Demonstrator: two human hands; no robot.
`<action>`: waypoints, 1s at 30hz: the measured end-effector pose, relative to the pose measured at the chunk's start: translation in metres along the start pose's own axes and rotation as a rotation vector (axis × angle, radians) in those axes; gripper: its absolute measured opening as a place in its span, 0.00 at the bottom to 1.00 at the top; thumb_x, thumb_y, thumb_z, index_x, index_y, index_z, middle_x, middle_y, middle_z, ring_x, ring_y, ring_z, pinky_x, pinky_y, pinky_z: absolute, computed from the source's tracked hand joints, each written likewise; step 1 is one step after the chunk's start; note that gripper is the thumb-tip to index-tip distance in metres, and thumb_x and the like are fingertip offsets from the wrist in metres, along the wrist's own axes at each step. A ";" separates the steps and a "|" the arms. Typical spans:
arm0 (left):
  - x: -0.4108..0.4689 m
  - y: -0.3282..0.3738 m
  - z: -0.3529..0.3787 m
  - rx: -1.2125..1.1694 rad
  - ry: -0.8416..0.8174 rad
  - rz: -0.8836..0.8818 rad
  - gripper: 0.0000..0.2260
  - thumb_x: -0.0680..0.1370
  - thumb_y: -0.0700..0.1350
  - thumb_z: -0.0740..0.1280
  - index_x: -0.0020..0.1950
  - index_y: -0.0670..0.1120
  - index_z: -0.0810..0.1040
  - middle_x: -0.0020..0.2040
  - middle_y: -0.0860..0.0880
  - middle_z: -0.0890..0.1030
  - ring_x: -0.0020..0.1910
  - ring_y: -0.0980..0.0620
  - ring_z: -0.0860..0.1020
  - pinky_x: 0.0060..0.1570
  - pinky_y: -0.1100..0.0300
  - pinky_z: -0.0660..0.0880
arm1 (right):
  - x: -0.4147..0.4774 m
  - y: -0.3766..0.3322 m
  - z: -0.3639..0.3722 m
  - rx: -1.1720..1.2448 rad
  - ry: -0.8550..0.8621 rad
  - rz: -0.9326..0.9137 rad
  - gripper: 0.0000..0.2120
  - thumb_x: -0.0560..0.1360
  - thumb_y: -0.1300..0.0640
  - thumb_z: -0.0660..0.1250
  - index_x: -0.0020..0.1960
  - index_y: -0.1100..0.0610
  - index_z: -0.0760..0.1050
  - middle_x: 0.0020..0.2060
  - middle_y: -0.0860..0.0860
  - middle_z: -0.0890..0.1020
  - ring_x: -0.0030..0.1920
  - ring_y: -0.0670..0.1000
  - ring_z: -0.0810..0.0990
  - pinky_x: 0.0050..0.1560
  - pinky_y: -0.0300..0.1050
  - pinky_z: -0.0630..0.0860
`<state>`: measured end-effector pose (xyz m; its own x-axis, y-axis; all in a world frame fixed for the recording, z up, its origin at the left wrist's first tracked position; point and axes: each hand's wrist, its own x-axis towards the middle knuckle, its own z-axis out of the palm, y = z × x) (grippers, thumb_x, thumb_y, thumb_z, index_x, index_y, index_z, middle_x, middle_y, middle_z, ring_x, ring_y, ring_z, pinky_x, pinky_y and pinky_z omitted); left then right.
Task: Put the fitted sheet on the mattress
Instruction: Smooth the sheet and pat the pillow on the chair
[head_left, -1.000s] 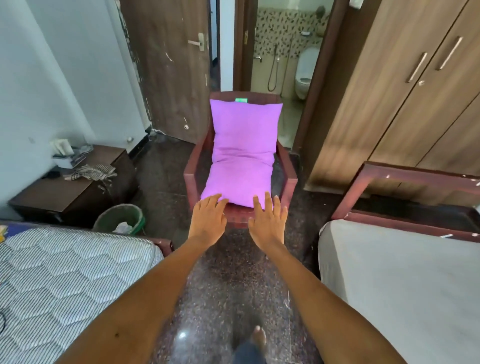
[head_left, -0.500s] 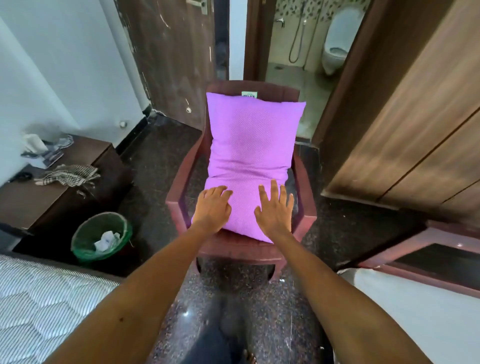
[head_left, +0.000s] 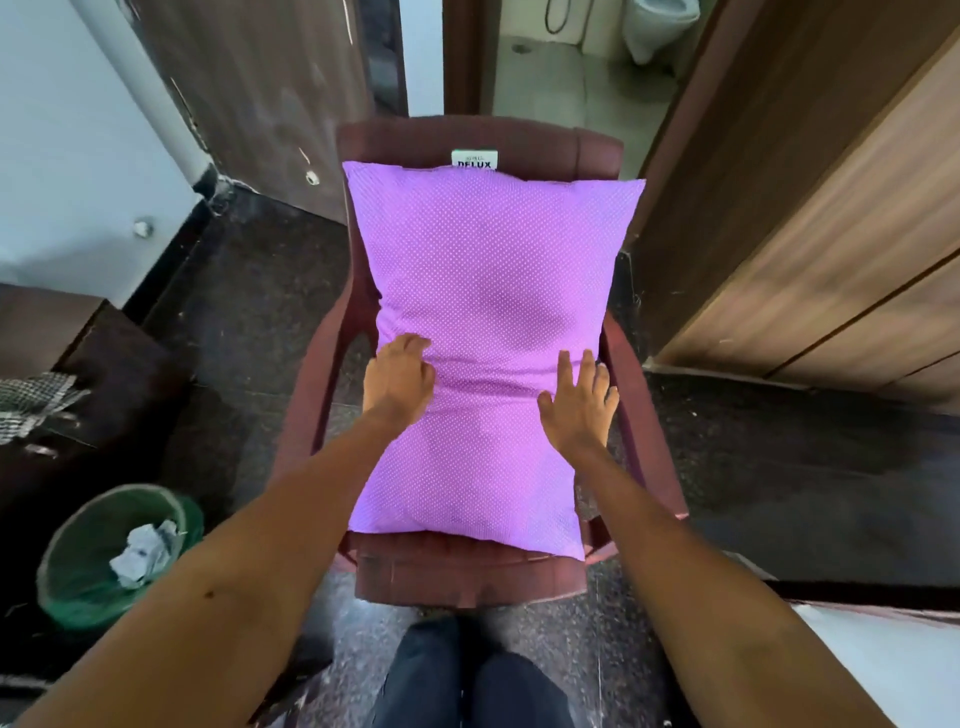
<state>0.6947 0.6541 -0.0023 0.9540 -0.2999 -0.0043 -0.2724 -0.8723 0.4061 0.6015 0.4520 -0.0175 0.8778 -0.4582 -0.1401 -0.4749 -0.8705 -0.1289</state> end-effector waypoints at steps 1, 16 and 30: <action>0.009 -0.006 0.010 -0.019 -0.015 -0.027 0.19 0.78 0.41 0.59 0.69 0.43 0.69 0.69 0.45 0.69 0.63 0.41 0.70 0.59 0.46 0.69 | 0.012 0.001 0.008 0.039 0.007 0.020 0.32 0.80 0.46 0.55 0.78 0.51 0.44 0.77 0.56 0.48 0.75 0.61 0.52 0.71 0.59 0.56; 0.080 -0.045 0.109 -0.847 -0.013 -0.640 0.65 0.55 0.70 0.73 0.75 0.51 0.33 0.76 0.48 0.58 0.74 0.45 0.59 0.72 0.41 0.54 | 0.106 0.015 0.078 1.187 -0.117 0.546 0.54 0.69 0.35 0.68 0.77 0.54 0.36 0.77 0.57 0.49 0.76 0.60 0.52 0.72 0.63 0.57; -0.031 0.056 -0.042 -1.145 0.112 -0.241 0.21 0.68 0.42 0.77 0.58 0.51 0.74 0.50 0.59 0.79 0.45 0.64 0.79 0.38 0.70 0.76 | -0.017 0.061 -0.052 1.459 0.134 0.531 0.18 0.67 0.41 0.73 0.43 0.53 0.73 0.40 0.47 0.79 0.42 0.49 0.78 0.46 0.46 0.76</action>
<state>0.6550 0.6304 0.0586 0.9867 -0.0889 -0.1360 0.1339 -0.0289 0.9906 0.5606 0.3969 0.0279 0.5567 -0.7268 -0.4024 -0.2997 0.2760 -0.9132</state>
